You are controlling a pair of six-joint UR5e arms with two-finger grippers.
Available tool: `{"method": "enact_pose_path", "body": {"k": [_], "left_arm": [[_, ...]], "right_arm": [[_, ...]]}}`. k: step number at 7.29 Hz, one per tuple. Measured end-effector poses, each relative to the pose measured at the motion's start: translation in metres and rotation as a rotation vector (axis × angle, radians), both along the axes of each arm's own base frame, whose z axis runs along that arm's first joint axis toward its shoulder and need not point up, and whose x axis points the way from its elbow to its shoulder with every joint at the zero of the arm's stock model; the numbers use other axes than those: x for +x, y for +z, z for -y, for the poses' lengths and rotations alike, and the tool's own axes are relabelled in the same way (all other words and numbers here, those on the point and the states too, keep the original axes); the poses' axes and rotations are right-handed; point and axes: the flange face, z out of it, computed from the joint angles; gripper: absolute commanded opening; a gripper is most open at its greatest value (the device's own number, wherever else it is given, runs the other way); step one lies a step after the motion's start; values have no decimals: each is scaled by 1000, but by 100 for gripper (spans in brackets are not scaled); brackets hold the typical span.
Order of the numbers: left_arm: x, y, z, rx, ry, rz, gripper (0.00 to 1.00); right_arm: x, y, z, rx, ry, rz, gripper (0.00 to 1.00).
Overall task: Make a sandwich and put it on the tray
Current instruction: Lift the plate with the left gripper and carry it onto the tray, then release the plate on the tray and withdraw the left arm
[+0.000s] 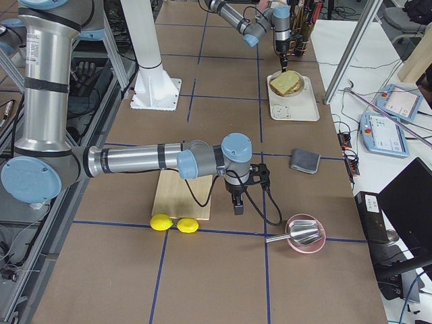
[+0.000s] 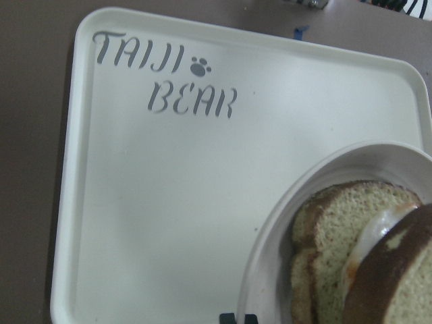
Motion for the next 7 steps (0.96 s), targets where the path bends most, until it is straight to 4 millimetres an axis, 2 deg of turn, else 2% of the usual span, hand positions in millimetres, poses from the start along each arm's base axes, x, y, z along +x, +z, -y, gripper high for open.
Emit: {"method": "enact_pose_path", "body": {"k": [2,3,4,6,7], "left_arm": [[15,18,27,6,-19,18,0],[28,26,30,27,-45,35,33],[46,31,25,50,-61,46,99],[63,34,16,96,-48,63,100],[62,34,17,130,-31,74,100]], "right_arm": [[1,1,0,-1,3,0,100],[1,1,0,-1,3,0,100],[1,1,0,-1,3,0,100],[1,0,0,0,2,2,100],[1,0,0,-1,3,2,100]]}}
